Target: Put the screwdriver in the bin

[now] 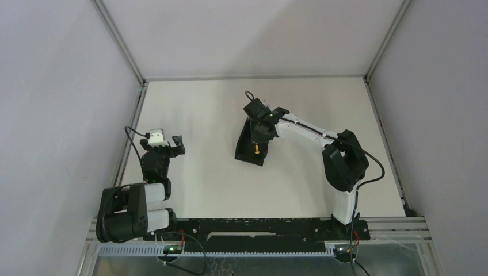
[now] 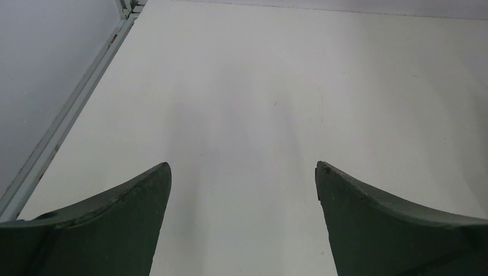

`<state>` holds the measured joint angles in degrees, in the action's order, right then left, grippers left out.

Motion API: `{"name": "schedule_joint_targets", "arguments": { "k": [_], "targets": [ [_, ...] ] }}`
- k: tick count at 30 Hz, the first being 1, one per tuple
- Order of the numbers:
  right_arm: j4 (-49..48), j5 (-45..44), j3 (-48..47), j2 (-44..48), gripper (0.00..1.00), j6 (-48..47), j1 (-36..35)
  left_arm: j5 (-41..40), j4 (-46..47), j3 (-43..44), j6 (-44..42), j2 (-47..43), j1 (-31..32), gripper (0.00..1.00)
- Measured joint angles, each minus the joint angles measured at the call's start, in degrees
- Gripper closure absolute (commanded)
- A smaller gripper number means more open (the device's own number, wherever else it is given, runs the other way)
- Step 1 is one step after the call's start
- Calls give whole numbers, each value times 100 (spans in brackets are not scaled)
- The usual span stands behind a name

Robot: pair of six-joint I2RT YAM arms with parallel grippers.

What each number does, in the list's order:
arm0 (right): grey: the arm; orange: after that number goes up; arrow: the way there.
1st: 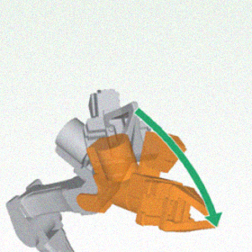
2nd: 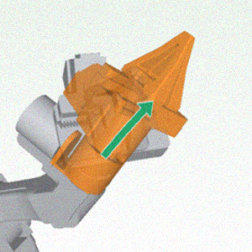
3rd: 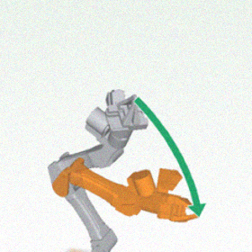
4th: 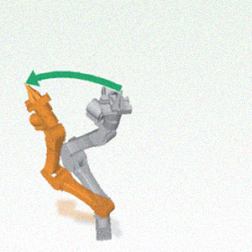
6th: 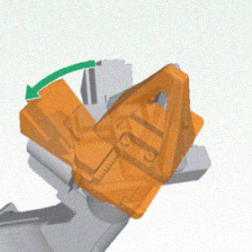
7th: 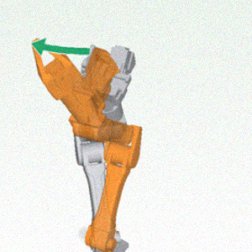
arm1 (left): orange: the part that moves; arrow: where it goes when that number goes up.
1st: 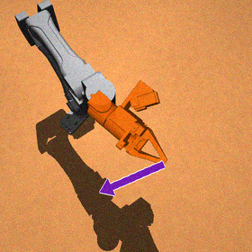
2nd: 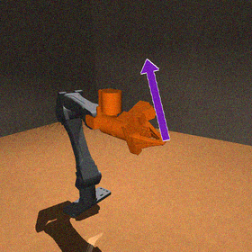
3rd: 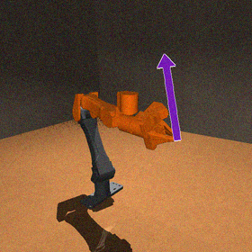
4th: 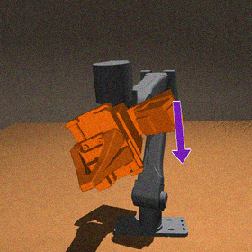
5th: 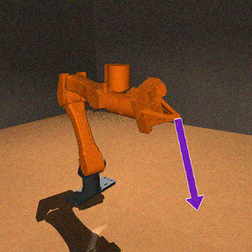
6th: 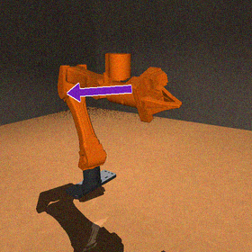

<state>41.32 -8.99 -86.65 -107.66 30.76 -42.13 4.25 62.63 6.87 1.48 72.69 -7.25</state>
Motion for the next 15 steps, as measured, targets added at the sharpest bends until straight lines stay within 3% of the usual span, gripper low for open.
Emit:
{"name": "schedule_joint_targets", "arguments": {
  "k": [9,11,15],
  "targets": [
    [-199,-57,133,-138,38,50,-48,0,0,0,0,0,0,0],
    [-216,-105,142,-138,31,50,-61,0,0,0,0,0,0,0],
    [-229,-138,142,-136,29,74,-76,0,0,0,0,0,0,0]
  ]
}}
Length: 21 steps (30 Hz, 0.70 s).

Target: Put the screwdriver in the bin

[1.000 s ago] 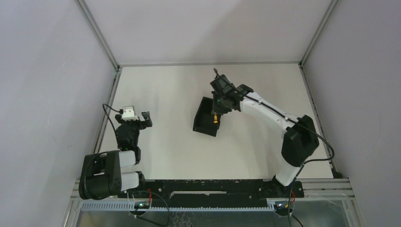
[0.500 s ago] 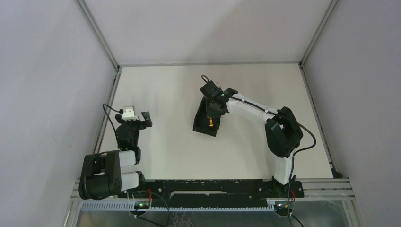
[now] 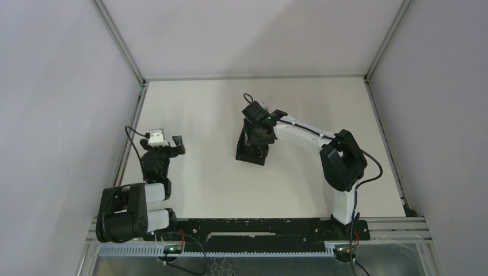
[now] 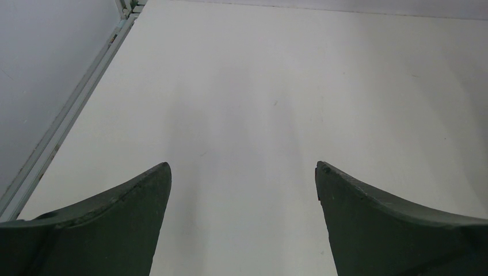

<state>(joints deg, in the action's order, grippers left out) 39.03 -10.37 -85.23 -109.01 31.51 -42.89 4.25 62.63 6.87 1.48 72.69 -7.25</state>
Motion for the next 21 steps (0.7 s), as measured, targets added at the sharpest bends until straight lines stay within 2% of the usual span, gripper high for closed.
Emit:
{"name": "schedule_joint_targets", "arguments": {
  "k": [5,8,11,14,18,21],
  "targets": [
    [17,-26,0,120,23,-13,0,0,0,0,0,0,0,0],
    [20,-127,0,365,12,-72,-2,0,0,0,0,0,0,0],
    [-7,-275,46,807,1,-197,61,0,0,0,0,0,0,0],
    [-212,-326,455,1523,0,-461,267,-2,0,0,0,0,0,0],
    [-452,-330,1384,2570,0,-960,1158,-2,0,0,0,0,0,0],
    [-605,-81,2166,3287,0,-1416,2271,0,2,0,0,0,0,0]
  ]
}}
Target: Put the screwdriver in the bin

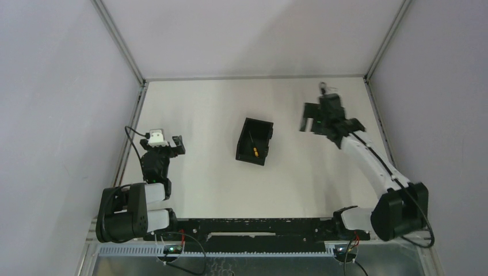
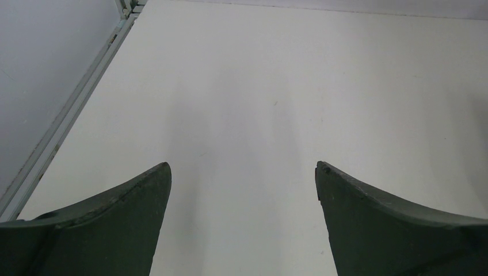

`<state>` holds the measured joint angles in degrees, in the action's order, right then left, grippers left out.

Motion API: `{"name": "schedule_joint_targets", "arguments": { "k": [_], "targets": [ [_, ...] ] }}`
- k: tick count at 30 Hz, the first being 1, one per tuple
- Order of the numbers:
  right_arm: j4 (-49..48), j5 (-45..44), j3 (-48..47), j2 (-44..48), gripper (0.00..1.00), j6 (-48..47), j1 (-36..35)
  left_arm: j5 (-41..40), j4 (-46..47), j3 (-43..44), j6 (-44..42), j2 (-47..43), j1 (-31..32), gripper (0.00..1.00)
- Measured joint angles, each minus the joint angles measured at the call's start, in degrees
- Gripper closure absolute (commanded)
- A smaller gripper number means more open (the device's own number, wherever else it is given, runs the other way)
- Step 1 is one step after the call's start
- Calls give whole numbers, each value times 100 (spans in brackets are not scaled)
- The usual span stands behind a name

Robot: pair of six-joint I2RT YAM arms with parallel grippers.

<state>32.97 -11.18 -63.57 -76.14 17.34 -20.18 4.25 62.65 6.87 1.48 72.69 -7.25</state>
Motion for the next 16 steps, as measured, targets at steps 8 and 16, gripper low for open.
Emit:
{"name": "schedule_joint_targets", "arguments": {
  "k": [8,16],
  "targets": [
    [-66,717,1360,1683,0,-669,2037,-2,-2,0,0,0,0,0],
    [-275,977,1401,1893,1,-859,2096,0,-2,0,0,0,0,0]
  ]
}}
